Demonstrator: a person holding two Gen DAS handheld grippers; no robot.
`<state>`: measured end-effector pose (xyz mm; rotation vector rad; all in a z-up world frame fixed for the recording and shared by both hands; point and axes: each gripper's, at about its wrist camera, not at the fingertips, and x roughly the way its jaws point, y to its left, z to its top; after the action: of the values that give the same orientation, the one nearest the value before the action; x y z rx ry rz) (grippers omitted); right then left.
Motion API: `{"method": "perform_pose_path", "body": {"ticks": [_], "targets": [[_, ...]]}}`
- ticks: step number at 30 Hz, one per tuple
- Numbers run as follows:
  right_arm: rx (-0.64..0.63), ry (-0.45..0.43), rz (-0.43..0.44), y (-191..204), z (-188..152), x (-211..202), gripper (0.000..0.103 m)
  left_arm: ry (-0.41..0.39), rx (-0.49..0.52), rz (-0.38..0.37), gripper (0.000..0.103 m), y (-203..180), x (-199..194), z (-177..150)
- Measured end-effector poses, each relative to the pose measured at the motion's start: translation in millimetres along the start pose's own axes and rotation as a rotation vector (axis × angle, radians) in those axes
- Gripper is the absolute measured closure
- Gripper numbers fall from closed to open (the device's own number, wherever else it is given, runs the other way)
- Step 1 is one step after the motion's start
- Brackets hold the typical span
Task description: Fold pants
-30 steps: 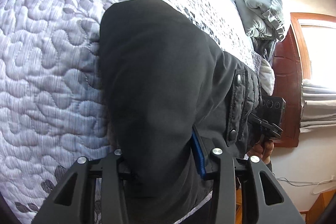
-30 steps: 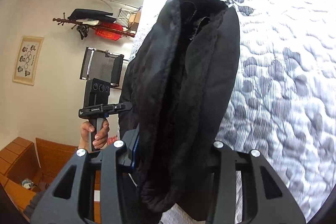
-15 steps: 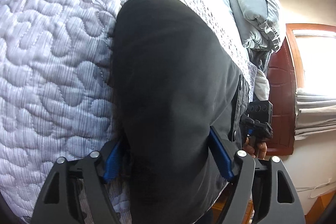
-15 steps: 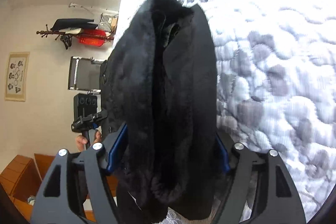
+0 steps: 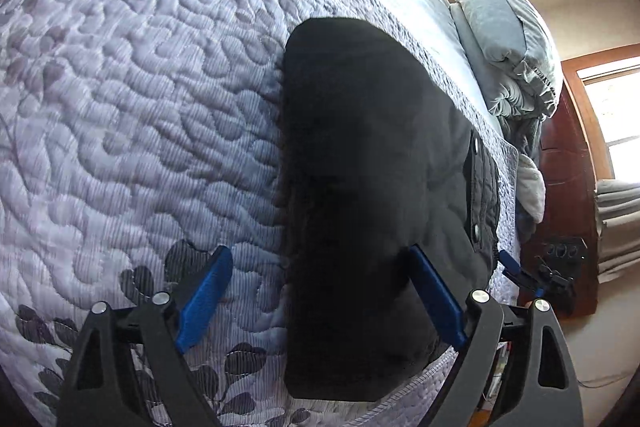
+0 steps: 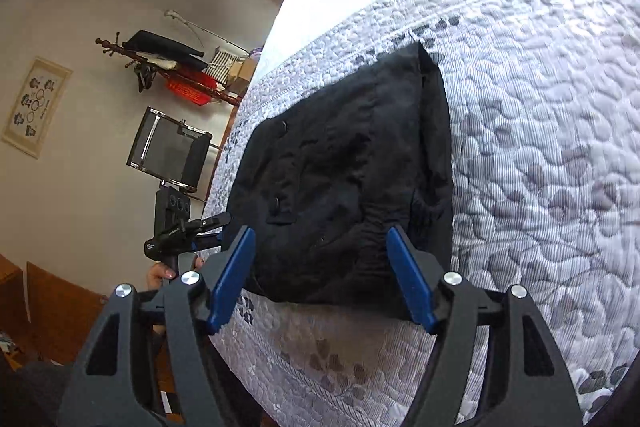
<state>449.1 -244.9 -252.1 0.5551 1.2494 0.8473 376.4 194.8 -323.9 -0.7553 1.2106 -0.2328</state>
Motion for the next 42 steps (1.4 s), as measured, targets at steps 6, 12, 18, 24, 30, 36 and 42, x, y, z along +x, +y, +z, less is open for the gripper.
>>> {"method": "perform_pose_path", "body": {"ticks": [6, 12, 18, 24, 30, 36, 42], "targets": [[0.083, -0.027, 0.005, -8, -7, 0, 0.036, -0.037, -0.008, 0.022, 0.012, -4, -6, -10], [0.076, -0.187, -0.053, 25, -31, -48, 0.034, -0.198, 0.134, 0.100, 0.007, -44, -67, -41], [0.005, -0.347, -0.210, 77, -83, -95, 0.017, -0.357, 0.243, 0.179, 0.004, -85, -133, -94], [-0.009, -0.422, -0.267, 122, -141, -127, 0.013, -0.448, 0.238, 0.190, 0.004, -113, -186, -144], [-0.102, -0.468, -0.323, 186, -202, -161, 0.010, -0.529, 0.315, 0.348, 0.004, -148, -234, -205], [-0.227, -0.504, -0.382, 250, -256, -184, 0.009, -0.595, 0.367, 0.408, 0.004, -182, -271, -262], [-0.370, -0.529, -0.432, 309, -299, -192, 0.005, -0.646, 0.399, 0.427, 0.004, -212, -300, -315]]}}
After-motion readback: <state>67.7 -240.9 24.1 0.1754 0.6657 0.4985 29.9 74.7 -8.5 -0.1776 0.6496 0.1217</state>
